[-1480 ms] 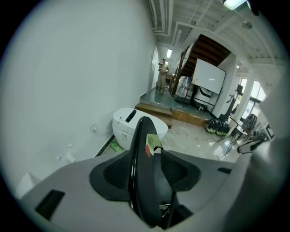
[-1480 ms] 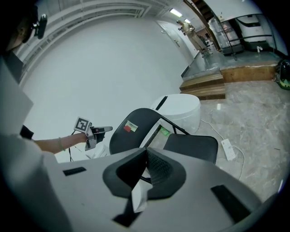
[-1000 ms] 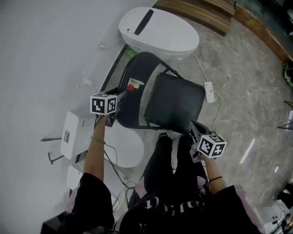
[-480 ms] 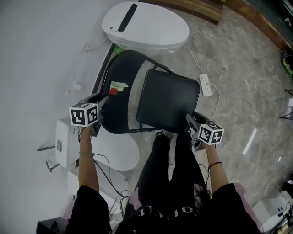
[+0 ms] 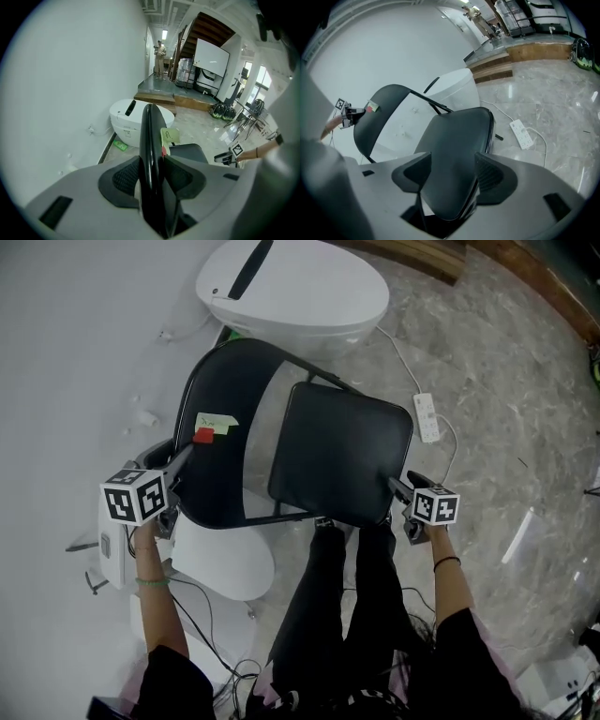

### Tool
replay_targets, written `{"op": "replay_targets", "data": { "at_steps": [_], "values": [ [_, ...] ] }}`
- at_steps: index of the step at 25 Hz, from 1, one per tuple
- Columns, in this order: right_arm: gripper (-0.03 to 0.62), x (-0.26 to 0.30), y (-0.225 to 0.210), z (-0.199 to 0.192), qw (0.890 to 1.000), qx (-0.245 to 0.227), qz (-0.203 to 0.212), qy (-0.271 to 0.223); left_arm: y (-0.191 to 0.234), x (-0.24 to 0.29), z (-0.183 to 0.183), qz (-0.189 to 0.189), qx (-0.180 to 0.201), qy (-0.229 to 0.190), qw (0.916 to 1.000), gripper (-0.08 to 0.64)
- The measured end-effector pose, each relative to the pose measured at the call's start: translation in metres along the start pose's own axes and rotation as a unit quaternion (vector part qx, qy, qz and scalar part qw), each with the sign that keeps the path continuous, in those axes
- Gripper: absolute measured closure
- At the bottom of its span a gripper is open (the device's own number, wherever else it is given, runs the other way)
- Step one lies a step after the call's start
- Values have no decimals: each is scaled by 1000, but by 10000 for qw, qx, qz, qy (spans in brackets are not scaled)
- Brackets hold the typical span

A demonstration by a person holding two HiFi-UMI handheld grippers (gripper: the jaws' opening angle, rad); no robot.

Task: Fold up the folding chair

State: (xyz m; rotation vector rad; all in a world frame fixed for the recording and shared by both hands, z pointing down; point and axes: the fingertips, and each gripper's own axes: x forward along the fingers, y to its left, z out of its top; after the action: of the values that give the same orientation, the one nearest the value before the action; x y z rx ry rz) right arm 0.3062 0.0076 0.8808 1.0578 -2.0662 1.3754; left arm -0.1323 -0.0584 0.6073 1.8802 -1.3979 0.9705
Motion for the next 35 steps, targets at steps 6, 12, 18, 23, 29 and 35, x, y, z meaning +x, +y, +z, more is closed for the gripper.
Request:
{"op": "replay_targets", "data": {
  "at_steps": [6,12,18,23,29,35],
  "values": [
    [293,40,-42,-39,9988,259,158,381,1,0,3,177,31,-302,9994,397],
    [278,67,-57,-53,9928,701,900,370,1,1,1,218,97,-462,9986,397],
    [246,90,-71,-60,9908,497,1117,575,2,7,3,298,148,-603,9976,397],
    [229,102,-70,-61,9798,827,1740,536,4,16,2,238,186,-679,9972,397],
    [232,106,-47,-50,9615,1157,2457,422,9,7,0,175,194,-760,9968,397],
    [233,107,-48,-57,9691,1351,1918,766,9,9,0,74,106,-615,9980,397]
  ]
}}
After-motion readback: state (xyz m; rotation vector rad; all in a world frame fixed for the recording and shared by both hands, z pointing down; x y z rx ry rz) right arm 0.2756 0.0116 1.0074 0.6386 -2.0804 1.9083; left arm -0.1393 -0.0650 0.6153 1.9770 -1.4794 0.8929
